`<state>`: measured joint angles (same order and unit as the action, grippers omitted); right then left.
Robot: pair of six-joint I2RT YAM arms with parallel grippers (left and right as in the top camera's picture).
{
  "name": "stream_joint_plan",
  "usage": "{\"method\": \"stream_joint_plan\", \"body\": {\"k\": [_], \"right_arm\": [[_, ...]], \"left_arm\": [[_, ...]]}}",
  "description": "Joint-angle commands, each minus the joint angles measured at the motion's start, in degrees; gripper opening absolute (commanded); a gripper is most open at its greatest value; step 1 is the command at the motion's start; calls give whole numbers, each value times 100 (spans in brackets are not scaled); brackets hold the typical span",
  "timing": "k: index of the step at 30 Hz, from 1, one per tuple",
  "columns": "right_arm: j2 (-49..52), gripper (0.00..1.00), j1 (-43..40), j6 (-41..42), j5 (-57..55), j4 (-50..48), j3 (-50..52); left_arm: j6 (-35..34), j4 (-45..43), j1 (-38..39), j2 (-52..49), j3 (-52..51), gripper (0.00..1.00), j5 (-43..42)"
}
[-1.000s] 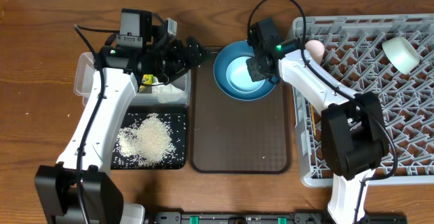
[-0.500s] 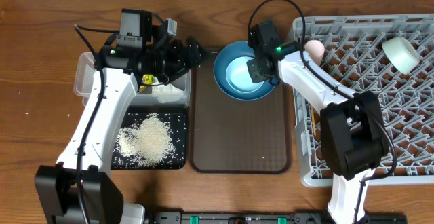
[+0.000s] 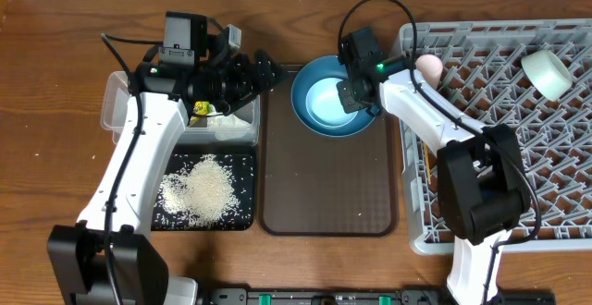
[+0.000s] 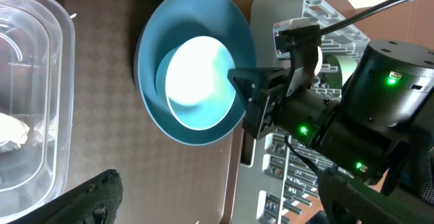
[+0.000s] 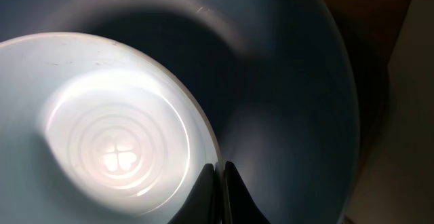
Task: Sort waste into correct bins and load items into the dishwasher rack
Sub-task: 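Lift the pale blue bowl off the blue plate with the right gripper, then carry the pale blue bowl right and place it in the rack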
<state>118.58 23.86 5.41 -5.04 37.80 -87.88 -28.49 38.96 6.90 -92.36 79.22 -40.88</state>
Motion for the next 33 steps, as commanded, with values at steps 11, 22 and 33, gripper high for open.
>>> {"method": "stream_joint_plan", "body": {"k": [11,22,33], "right_arm": [[-1021,1,4,-1158,-1519,-328,-254],[-1829,1,-481,-4072,-4472,-1248,-254],[-1808,1,-1746,-5222,-5108,-1740,-227]], "left_arm": [[-2,2,-9,63,39,94,48],[-2,0,-9,63,39,94,48],[-2,0,-9,63,39,94,48]]}}
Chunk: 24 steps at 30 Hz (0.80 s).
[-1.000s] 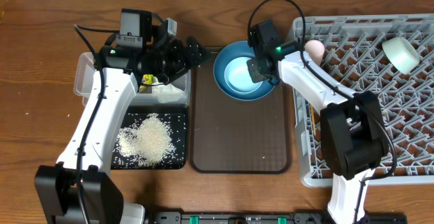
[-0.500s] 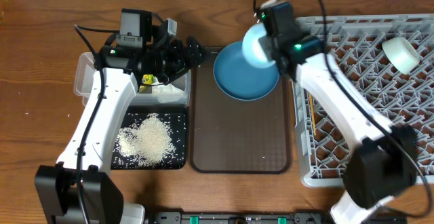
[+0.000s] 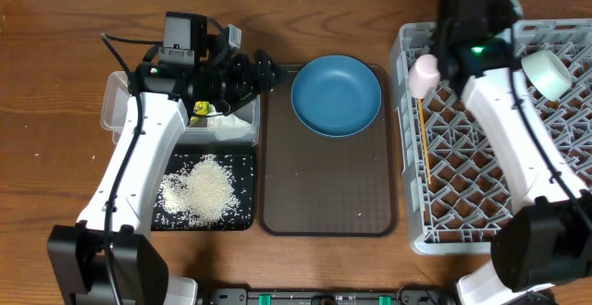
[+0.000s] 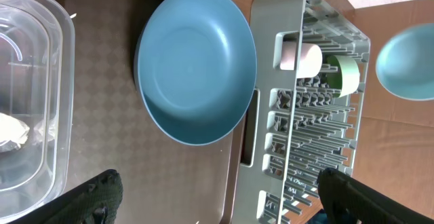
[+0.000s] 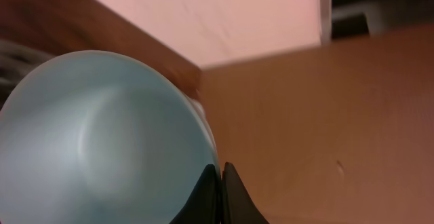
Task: Sort waste into correct bins and load items into the dishwasher rack
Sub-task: 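Carry the pale blue bowl right and place it in the rack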
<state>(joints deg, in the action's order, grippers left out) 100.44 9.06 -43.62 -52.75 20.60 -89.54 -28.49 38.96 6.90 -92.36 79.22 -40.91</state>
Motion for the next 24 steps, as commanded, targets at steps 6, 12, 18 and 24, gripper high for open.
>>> {"method": "stream_joint_plan", "body": {"k": [6,12,18,24], "right_arm": [[9,1,-695,-317,-337,195,0],[72,1,-802,-317,-334,236,144],[455,1,-791,-319,-345,341,151],[776,1,-638,-321,-363,407,151]], "left_arm": [[-2,0,-9,63,39,94,50],[-2,0,-9,63,39,95,50],[-2,0,-9,63,39,94,50],[-2,2,-9,63,39,94,50]]}}
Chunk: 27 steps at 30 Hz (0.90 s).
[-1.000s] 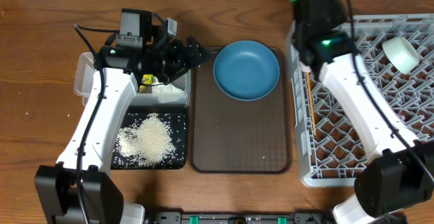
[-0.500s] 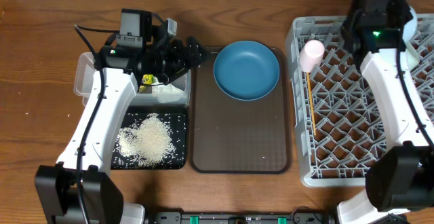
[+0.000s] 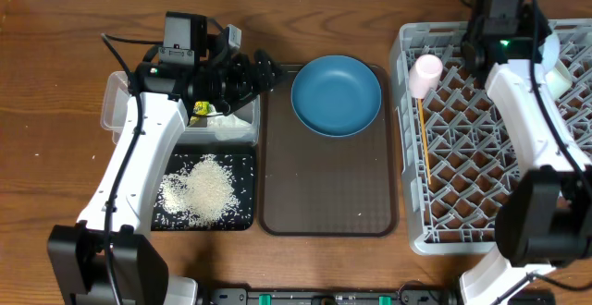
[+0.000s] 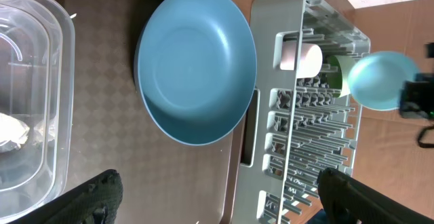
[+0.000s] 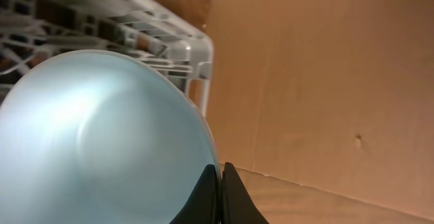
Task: Sort waste into correct bins and load items into the dishwasher rack
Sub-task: 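Carry the pale blue bowl right and place it in the rack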
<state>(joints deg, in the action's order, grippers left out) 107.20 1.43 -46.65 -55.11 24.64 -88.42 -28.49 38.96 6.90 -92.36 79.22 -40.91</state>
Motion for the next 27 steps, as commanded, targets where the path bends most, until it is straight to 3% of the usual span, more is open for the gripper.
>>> {"method": "stream_joint_plan", "body": {"k": [1,9,21,27], "right_arm": [[160,1,168,-17,-127,0,39],[553,1,326,-66,-516,46,42],[772,1,391,-1506,-1366,-782,42],[780,1,490,-1377,-1204,-789,42]], "left_arm": [[-2,0,-9,63,39,94,50],[-2,0,-9,63,39,94,50],[-2,0,-9,63,39,95,50],[-2,0,-9,63,39,94,50]]}}
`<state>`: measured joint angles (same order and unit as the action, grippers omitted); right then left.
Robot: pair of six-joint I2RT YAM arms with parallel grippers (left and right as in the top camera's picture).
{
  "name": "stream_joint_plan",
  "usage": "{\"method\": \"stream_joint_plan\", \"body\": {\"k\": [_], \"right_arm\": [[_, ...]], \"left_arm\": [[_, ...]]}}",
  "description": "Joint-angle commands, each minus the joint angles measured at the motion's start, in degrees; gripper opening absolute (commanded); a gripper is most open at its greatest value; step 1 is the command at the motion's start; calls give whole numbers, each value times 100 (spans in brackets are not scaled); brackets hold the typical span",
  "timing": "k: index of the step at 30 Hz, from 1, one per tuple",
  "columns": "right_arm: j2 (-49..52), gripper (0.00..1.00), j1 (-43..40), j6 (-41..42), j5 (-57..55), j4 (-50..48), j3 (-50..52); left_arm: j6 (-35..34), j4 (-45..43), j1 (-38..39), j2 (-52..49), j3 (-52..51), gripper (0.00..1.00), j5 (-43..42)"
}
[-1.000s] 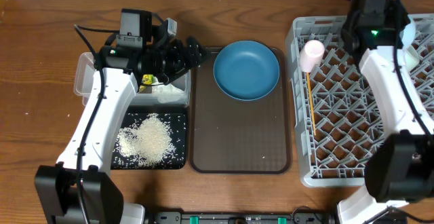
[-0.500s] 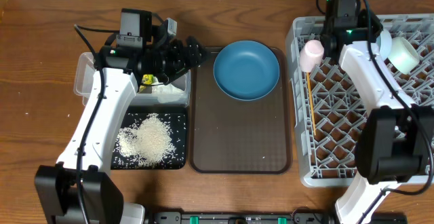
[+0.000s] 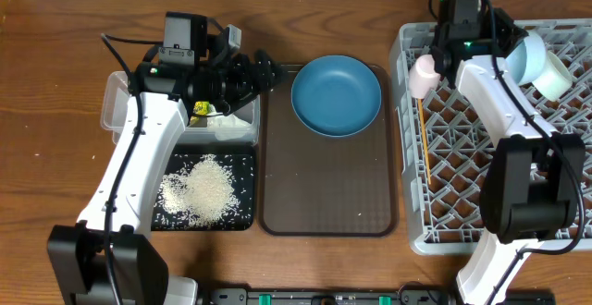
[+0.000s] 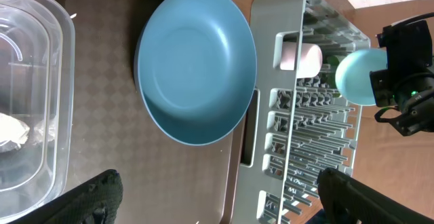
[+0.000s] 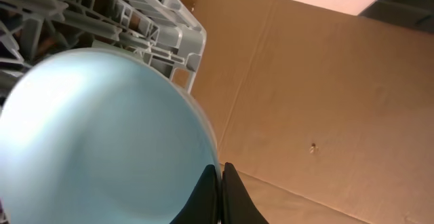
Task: Sort waste into correct bins and load items into the dishwasher rack
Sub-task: 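Carry the pale blue bowl right and place it in the rack, then move the right gripper back left to the blue plate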
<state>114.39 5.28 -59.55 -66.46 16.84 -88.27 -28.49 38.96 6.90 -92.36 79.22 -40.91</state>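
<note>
A small light-blue bowl (image 3: 525, 55) hangs tilted over the far right of the grey dishwasher rack (image 3: 490, 222), close to a pale green cup (image 3: 558, 76). My right gripper (image 5: 218, 183) is shut on the rim of that bowl (image 5: 102, 142). A pink cup (image 3: 425, 73) lies at the rack's far left corner, with a thin yellow stick (image 3: 424, 143) beside it. The large blue bowl (image 3: 336, 94) stands alone on the brown tray (image 3: 324, 203). My left gripper (image 4: 217, 200) stands open and holds nothing, next to the clear container (image 3: 120, 111); it looks down on the blue bowl (image 4: 196, 64).
A black tray with spilled rice (image 3: 205, 187) lies at the front left. The clear container holds crumpled waste (image 3: 205, 110). The rack's pegs (image 5: 135, 13) fill its whole floor. Bare wood lies left of the container.
My right wrist has shifted left along the rack's far edge, and the light-blue bowl now hangs a little further left and more tilted, beside the green cup. The left arm has not moved.
My right gripper was shut on the small bowl's rim while it sat inside the large blue bowl on the tray. Then the bowl was held above the rack's far edge, then over its far right corner. Now it hangs tilted there. The left gripper stayed open throughout.
</note>
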Motion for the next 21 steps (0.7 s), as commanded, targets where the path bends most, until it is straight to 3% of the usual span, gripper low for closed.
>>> {"method": "stream_joint_plan", "body": {"k": [1,21], "right_arm": [[61,1,118,-90,-48,7,26],[83,1,466,341,439,634,28]], "left_arm": [[-2,0,-9,63,39,94,50],[-2,0,-9,63,39,94,48]]}}
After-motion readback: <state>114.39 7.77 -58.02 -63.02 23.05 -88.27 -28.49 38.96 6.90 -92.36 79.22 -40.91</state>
